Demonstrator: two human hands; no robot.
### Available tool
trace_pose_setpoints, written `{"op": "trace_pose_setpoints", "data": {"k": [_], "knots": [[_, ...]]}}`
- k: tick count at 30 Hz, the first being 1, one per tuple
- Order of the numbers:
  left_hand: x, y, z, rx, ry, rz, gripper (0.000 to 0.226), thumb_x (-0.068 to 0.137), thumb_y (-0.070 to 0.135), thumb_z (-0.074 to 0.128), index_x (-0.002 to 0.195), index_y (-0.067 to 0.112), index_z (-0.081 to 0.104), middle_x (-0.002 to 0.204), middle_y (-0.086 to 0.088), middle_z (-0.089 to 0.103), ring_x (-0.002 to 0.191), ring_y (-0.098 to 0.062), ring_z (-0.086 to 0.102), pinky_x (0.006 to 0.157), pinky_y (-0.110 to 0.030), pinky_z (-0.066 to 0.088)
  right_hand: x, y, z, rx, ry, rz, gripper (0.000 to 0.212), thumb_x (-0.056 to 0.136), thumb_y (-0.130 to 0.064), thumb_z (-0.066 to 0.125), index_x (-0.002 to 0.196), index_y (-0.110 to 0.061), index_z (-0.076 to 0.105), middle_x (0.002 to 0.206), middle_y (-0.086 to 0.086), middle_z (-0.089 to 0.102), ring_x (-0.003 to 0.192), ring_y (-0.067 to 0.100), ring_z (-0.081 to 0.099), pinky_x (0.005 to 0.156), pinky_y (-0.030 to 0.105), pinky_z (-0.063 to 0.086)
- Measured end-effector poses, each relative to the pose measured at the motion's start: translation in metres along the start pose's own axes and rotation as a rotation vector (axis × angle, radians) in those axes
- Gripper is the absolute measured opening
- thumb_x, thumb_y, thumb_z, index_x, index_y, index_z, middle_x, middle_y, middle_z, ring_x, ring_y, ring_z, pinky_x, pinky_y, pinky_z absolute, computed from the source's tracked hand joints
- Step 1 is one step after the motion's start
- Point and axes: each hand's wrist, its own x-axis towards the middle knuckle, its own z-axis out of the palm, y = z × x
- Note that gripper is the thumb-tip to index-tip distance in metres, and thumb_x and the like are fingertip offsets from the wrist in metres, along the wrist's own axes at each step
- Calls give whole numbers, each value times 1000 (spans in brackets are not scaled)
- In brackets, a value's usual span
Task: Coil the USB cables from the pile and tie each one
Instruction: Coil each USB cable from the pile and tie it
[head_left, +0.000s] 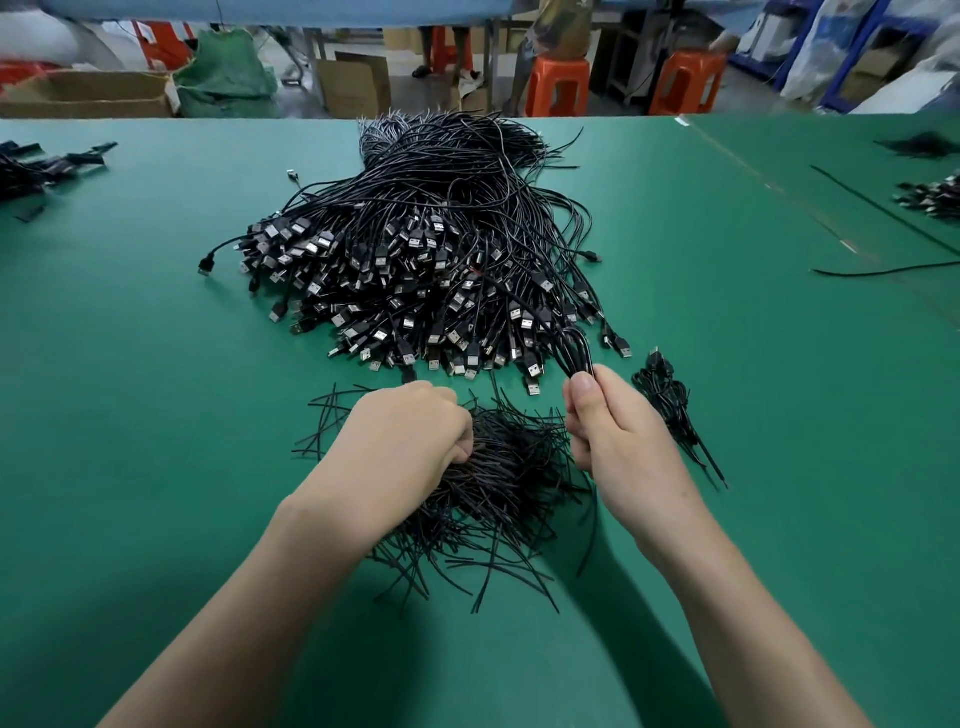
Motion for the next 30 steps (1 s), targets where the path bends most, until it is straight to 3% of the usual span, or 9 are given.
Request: {"op": "trace_pose_setpoints", "data": {"k": [7, 11, 14, 17, 20, 25, 30], "knots": [[0, -5, 4, -55, 175, 8, 14, 107, 21, 47, 97, 31, 51, 100, 15, 53, 100, -9, 49, 81, -25, 47, -4, 2, -1, 24, -10, 12, 41, 108, -38, 38, 88, -5, 46, 64, -11, 39, 58, 12, 34, 57, 36, 33], [2, -14, 0, -410, 195, -121, 15, 101, 19, 60, 90, 29, 60, 81, 11, 63, 77, -8, 59, 67, -14, 39, -5, 0, -2, 13, 3, -22, 41, 108, -42, 37, 88, -7, 46, 63, -13, 41, 60, 10, 38, 58, 36, 37], [3, -11, 4, -837, 218, -188, 20, 97, 13, 67, 94, 31, 73, 79, 8, 69, 63, -5, 54, 63, -10, 44, -5, -2, 0, 69, -52, -57, 40, 109, -40, 37, 87, -8, 44, 63, -13, 38, 59, 11, 35, 56, 37, 33], [2, -2, 8, -1268, 131, -141, 25, 97, 18, 70, 111, 37, 79, 86, 6, 76, 72, -5, 54, 71, -16, 46, -6, -1, 8, 98, -102, -68, 36, 110, -36, 39, 81, -13, 43, 62, -13, 38, 57, 11, 34, 55, 36, 32], [0, 4, 11, -1500, 52, -103, 28, 90, 27, 72, 114, 40, 79, 91, 3, 77, 79, -5, 60, 76, -18, 50, -6, -1, 14, 71, -101, -63, 35, 109, -34, 40, 80, -16, 44, 61, -12, 40, 57, 12, 35, 56, 36, 33], [0, 5, 18, -1709, 4, -97, 31, 85, 23, 71, 114, 28, 81, 88, 1, 74, 82, -5, 60, 75, -17, 52, -5, -4, 18, 86, -74, -42, 36, 110, -33, 39, 80, -14, 46, 63, -6, 39, 59, 14, 36, 58, 39, 34], [2, 5, 28, -1706, 87, -106, 27, 93, 40, 62, 109, 30, 82, 89, 5, 71, 85, -7, 59, 79, -22, 52, -5, -5, 23, 120, -111, -2, 37, 110, -33, 38, 83, -9, 46, 60, -10, 40, 53, 11, 35, 54, 32, 31]]}}
